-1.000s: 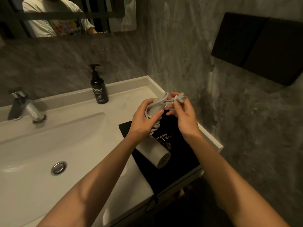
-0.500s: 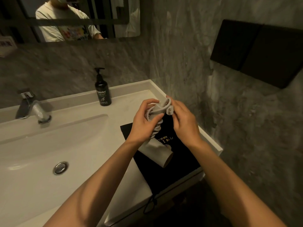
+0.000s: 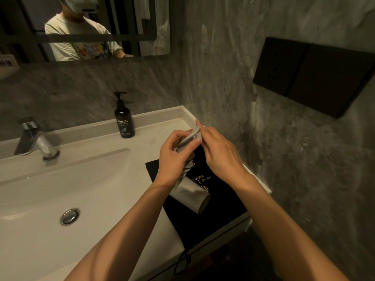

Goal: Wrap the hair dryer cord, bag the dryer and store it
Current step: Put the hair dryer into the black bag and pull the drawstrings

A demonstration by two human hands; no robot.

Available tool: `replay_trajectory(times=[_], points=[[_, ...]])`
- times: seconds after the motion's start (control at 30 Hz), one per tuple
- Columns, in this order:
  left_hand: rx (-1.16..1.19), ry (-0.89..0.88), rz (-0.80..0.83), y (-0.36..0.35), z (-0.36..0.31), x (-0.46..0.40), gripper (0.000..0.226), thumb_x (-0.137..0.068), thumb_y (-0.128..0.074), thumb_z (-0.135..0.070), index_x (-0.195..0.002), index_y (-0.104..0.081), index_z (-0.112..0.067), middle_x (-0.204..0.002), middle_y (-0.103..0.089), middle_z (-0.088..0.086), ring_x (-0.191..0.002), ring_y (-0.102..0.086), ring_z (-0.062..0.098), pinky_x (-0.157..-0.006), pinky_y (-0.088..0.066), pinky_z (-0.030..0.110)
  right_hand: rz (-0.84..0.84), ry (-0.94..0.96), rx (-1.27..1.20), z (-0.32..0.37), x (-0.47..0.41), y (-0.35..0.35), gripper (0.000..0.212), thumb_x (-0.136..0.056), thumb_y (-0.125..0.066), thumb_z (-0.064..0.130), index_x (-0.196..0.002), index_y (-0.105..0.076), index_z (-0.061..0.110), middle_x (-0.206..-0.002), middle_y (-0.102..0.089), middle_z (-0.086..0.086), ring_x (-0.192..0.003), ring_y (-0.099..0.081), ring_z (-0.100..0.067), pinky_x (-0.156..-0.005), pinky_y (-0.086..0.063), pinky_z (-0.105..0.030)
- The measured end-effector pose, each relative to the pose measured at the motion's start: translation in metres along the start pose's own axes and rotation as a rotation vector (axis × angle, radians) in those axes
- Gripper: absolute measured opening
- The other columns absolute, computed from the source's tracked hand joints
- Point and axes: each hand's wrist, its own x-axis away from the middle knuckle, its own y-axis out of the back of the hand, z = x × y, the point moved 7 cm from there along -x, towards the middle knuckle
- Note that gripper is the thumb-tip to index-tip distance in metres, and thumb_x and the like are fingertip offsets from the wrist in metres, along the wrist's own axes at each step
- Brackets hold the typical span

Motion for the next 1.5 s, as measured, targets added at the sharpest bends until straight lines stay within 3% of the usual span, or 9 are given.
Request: replay_trajectory(times=[0.13,0.27,0.47,0.63,0.87,1.1,1.2,1.33,1.5], points=[[0.044,0.033,0.022,0.007,0.001,-0.001,0.013,-0.084,-0.068,-0.013,-0.089,-0.062,-0.002,-0.092,-0.069,0.003,-0.089,-0.065,0.012,-0.077,-0.051,0.02,0.117,-0.085,-0.419,-0.005,-0.006,-0.007,0.056,-0.093,-0.043,0.014,-0.146,-0.029,0.018,-0.119,-0.047,-0.002,-0.107,-0.053,-0.016,-0.095,-0.044,-0.029],[0.097,0.045,0.027,0.014,0.002,-0.005,0.012,-0.086,-0.066,-0.014,-0.086,-0.058,-0.005,-0.093,-0.068,0.013,-0.09,-0.066,0.023,-0.077,-0.053,0.025,0.107,-0.169,-0.875,-0.009,-0.005,-0.013,0.047,-0.094,-0.047,0.004,-0.14,-0.038,0.012,-0.114,-0.046,-0.01,-0.089,-0.061,-0.011,-0.086,-0.051,-0.02],[-0.005,-0.028,-0.041,0.014,-0.006,-0.004,0.01,-0.091,-0.061,-0.016,-0.093,-0.06,-0.006,-0.11,-0.068,0.005,-0.114,-0.061,0.013,-0.088,-0.051,0.023,-0.061,-0.305,-1.003,-0.016,-0.014,-0.01,0.033,-0.086,-0.059,-0.001,-0.116,-0.06,0.014,-0.09,-0.062,-0.009,-0.06,-0.064,-0.002,-0.063,-0.053,-0.013],[-0.177,-0.139,-0.195,0.019,-0.01,0.001,0.013,-0.088,-0.065,-0.015,-0.095,-0.055,-0.013,-0.093,-0.071,-0.001,-0.092,-0.069,0.008,-0.083,-0.055,0.027,-0.074,-0.317,-0.891,-0.017,-0.017,-0.009,0.027,-0.081,-0.068,0.005,-0.082,-0.067,0.032,-0.053,-0.063,0.012,-0.038,-0.046,-0.002,-0.045,-0.042,-0.014],[-0.264,-0.208,-0.187,0.019,-0.01,0.001,0.016,-0.088,-0.065,-0.014,-0.094,-0.05,-0.015,-0.086,-0.066,-0.009,-0.088,-0.068,0.001,-0.08,-0.053,0.018,-0.108,-0.377,-0.819,-0.019,-0.016,-0.012,0.009,-0.082,-0.069,0.018,-0.079,-0.063,0.025,-0.063,-0.057,0.001,-0.037,-0.044,-0.006,-0.047,-0.039,-0.028],[-0.431,-0.307,-0.083,0.013,-0.011,0.002,0.021,-0.086,-0.067,-0.012,-0.096,-0.054,-0.024,-0.091,-0.062,-0.02,-0.091,-0.063,-0.001,-0.084,-0.049,0.015,-0.102,-0.408,-0.855,-0.021,-0.015,-0.016,0.002,-0.085,-0.065,0.018,-0.085,-0.063,0.018,-0.072,-0.055,0.002,-0.036,-0.05,-0.009,-0.042,-0.039,-0.019],[-0.489,-0.305,-0.043,0.011,-0.006,0.002,0.025,-0.087,-0.066,-0.017,-0.098,-0.05,-0.033,-0.094,-0.06,-0.021,-0.093,-0.062,0.003,-0.084,-0.051,0.023,-0.09,-0.435,-0.887,-0.022,-0.015,-0.018,0.012,-0.083,-0.068,0.022,-0.087,-0.064,0.012,-0.074,-0.055,-0.001,-0.037,-0.051,-0.011,-0.042,-0.041,-0.02],[-0.502,-0.236,0.002,0.008,0.013,0.001,0.026,-0.086,-0.062,-0.031,-0.104,-0.044,-0.033,-0.107,-0.058,-0.009,-0.115,-0.058,0.023,-0.098,-0.044,0.055,-0.019,-0.355,-1.008,-0.014,-0.015,-0.016,0.013,-0.086,-0.061,0.006,-0.093,-0.063,0.017,-0.082,-0.055,-0.006,-0.04,-0.055,-0.008,-0.048,-0.052,-0.021],[-0.423,-0.159,0.058,0.011,0.023,-0.002,0.025,-0.087,-0.064,-0.026,-0.098,-0.044,-0.017,-0.091,-0.059,-0.01,-0.086,-0.061,0.012,-0.073,-0.051,0.035,0.121,-0.285,-1.07,-0.01,-0.008,-0.01,0.026,-0.09,-0.053,0.002,-0.115,-0.06,0.007,-0.098,-0.052,-0.014,-0.054,-0.061,-0.009,-0.07,-0.059,-0.032]])
